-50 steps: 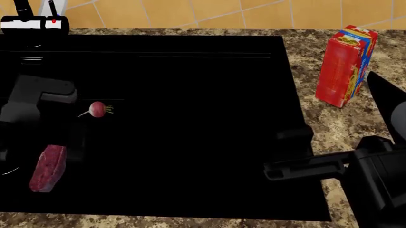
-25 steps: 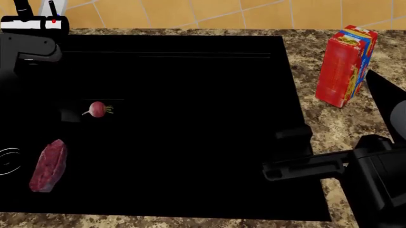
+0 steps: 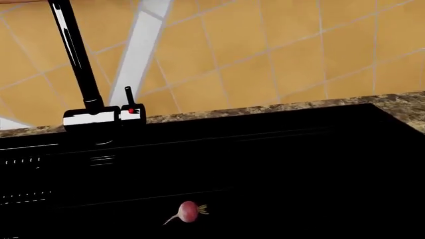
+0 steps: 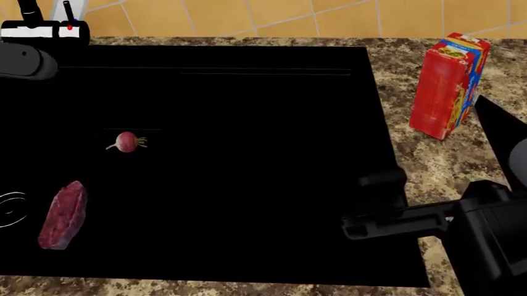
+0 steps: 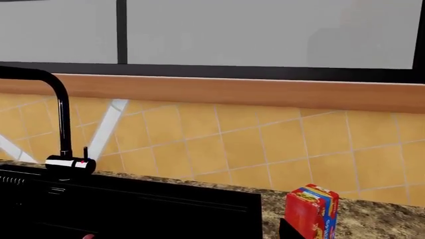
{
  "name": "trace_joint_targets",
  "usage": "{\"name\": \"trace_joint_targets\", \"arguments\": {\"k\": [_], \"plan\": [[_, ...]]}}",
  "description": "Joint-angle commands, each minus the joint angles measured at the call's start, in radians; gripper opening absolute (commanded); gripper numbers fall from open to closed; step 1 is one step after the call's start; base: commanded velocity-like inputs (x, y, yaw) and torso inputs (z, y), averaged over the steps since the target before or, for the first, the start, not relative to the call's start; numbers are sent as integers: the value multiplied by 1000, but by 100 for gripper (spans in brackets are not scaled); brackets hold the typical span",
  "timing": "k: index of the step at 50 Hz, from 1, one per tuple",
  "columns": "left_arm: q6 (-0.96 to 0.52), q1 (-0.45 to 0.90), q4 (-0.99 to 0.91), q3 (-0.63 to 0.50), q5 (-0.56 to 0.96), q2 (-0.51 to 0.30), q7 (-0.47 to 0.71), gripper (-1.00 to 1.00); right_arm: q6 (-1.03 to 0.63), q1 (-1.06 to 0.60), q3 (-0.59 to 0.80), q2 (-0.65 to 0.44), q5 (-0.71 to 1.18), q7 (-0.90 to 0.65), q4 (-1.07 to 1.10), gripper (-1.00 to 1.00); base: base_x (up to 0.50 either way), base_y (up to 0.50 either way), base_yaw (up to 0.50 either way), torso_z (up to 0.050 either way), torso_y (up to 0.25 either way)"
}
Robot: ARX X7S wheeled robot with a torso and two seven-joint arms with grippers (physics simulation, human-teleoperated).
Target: Pick the steak from the counter and place it in the sink
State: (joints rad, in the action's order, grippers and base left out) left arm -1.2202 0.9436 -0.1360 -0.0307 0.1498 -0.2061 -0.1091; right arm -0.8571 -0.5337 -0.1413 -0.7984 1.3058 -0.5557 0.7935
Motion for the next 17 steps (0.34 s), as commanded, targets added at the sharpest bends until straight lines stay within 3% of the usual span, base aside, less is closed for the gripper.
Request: {"name": "trace_joint_targets", "arguments": {"k": [1,17], "plan": [[-93,-135,-305,56,50,4,-4,100,12,26,-18,-6,5,1,11,100,0,0,0,0,0],[-205,-328,-623,167,114,7,-24,100,21,39,-31,-15,19,-7,21,100,0,0,0,0,0]]}}
